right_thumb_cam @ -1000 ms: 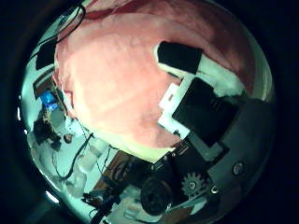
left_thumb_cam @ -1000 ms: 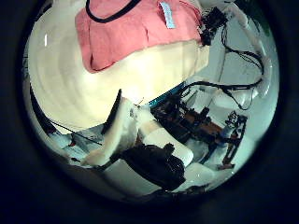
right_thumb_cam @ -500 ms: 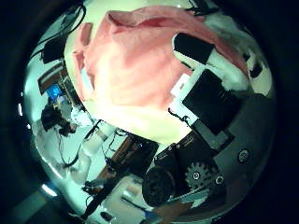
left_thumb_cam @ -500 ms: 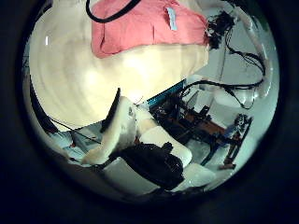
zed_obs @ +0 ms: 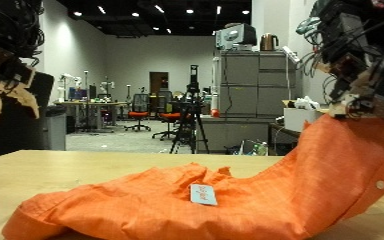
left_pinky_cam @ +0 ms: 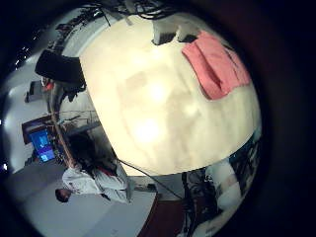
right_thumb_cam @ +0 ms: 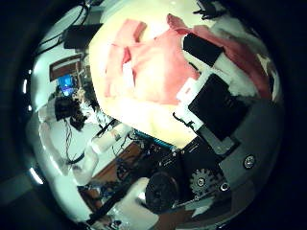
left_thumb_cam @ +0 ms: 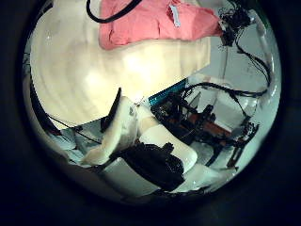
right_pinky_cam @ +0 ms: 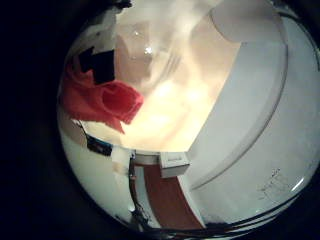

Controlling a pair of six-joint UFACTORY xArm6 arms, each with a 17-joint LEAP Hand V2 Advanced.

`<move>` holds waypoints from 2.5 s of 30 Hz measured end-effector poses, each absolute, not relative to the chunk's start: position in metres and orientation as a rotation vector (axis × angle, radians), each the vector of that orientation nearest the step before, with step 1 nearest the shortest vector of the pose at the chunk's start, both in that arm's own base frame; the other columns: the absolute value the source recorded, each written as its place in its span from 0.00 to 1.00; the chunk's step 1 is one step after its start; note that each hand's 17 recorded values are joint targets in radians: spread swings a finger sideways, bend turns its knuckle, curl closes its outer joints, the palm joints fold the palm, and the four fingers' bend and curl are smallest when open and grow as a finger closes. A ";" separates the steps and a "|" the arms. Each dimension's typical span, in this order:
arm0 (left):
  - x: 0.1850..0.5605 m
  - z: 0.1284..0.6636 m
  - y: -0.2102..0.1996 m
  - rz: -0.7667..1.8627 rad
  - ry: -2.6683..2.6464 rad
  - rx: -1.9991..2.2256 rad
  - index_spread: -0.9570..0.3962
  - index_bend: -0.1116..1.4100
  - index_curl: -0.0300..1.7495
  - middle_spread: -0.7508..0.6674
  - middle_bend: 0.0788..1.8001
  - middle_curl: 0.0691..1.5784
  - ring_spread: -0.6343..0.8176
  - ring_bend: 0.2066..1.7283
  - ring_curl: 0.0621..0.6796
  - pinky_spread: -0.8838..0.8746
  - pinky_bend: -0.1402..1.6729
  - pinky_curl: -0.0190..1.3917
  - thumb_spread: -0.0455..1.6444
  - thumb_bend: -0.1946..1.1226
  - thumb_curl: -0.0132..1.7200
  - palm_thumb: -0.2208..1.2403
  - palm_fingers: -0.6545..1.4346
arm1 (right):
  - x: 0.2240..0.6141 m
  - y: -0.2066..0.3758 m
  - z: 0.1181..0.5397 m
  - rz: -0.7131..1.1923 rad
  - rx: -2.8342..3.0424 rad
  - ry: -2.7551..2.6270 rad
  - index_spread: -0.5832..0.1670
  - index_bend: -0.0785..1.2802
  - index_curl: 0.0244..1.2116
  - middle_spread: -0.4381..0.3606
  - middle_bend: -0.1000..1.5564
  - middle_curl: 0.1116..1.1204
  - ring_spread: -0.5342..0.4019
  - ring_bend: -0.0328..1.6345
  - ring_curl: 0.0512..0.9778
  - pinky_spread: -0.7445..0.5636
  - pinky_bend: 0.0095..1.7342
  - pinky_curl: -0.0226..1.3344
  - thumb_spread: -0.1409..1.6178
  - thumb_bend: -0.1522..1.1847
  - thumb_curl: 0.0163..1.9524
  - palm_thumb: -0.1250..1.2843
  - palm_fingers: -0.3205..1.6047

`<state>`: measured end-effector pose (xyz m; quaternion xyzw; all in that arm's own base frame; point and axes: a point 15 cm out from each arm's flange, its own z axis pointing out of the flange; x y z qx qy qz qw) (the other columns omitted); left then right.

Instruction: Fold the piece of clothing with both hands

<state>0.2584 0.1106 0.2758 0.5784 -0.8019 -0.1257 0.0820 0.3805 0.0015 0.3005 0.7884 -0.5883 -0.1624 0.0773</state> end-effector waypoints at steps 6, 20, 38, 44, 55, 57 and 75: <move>0.251 0.269 0.121 -0.364 -2.370 1.747 0.77 0.18 0.19 0.64 0.07 0.18 0.72 0.12 0.26 0.77 0.21 0.24 0.84 0.14 0.14 0.45 0.38 | 0.389 0.071 0.334 -0.452 2.486 -1.685 0.43 0.88 0.67 0.38 0.87 0.66 0.32 0.81 0.74 0.42 0.72 0.69 0.70 0.20 0.42 0.90 0.73; 0.214 0.257 0.147 -0.299 -2.322 1.814 0.77 0.18 0.19 0.61 0.07 0.18 0.72 0.12 0.26 0.77 0.20 0.24 0.84 0.14 0.15 0.45 0.37 | 0.400 0.235 0.359 -0.400 2.707 -1.447 0.43 0.87 0.67 0.39 0.87 0.65 0.33 0.81 0.76 0.42 0.68 0.76 0.71 0.18 0.46 0.89 0.73; 0.151 0.231 0.150 -0.194 -2.243 1.946 0.75 0.18 0.19 0.59 0.07 0.18 0.71 0.13 0.26 0.76 0.21 0.24 0.83 0.14 0.15 0.45 0.38 | 0.423 0.403 0.318 -0.330 3.033 -1.348 0.44 0.86 0.67 0.39 0.86 0.64 0.32 0.80 0.76 0.39 0.65 0.79 0.72 0.12 0.50 0.85 0.73; 0.139 0.231 0.155 -0.174 -2.223 2.021 0.74 0.18 0.19 0.58 0.07 0.18 0.70 0.13 0.25 0.76 0.21 0.24 0.82 0.14 0.15 0.44 0.39 | 0.419 0.423 0.306 -0.409 3.087 -1.291 0.40 0.75 0.67 0.37 0.80 0.62 0.31 0.77 0.73 0.35 0.64 0.76 0.75 0.11 0.48 0.81 0.66; 0.132 0.229 0.156 -0.168 -2.209 2.054 0.72 0.18 0.20 0.57 0.07 0.19 0.69 0.13 0.25 0.76 0.21 0.24 0.81 0.14 0.15 0.44 0.40 | 0.412 0.435 0.304 -0.473 3.249 -0.979 0.27 0.38 0.48 0.49 0.50 0.46 0.42 0.68 0.63 0.38 0.45 0.63 0.75 0.10 0.44 0.69 0.14; 0.133 0.229 0.155 -0.169 -2.208 2.055 0.72 0.18 0.20 0.57 0.07 0.19 0.69 0.13 0.25 0.76 0.20 0.24 0.81 0.14 0.15 0.44 0.41 | 0.412 0.434 0.305 -0.461 3.282 -0.901 0.23 0.37 0.44 0.53 0.42 0.38 0.50 0.56 0.53 0.51 0.42 0.59 0.75 0.10 0.43 0.68 0.10; 0.145 0.226 0.130 -0.175 -2.250 1.996 0.71 0.18 0.20 0.56 0.07 0.19 0.68 0.12 0.24 0.75 0.20 0.23 0.81 0.14 0.16 0.46 0.42 | 0.447 0.398 0.342 -0.323 3.391 -0.840 0.14 0.26 0.31 0.41 0.22 0.23 0.65 0.32 0.27 0.88 0.23 0.36 0.68 0.10 0.41 0.76 0.26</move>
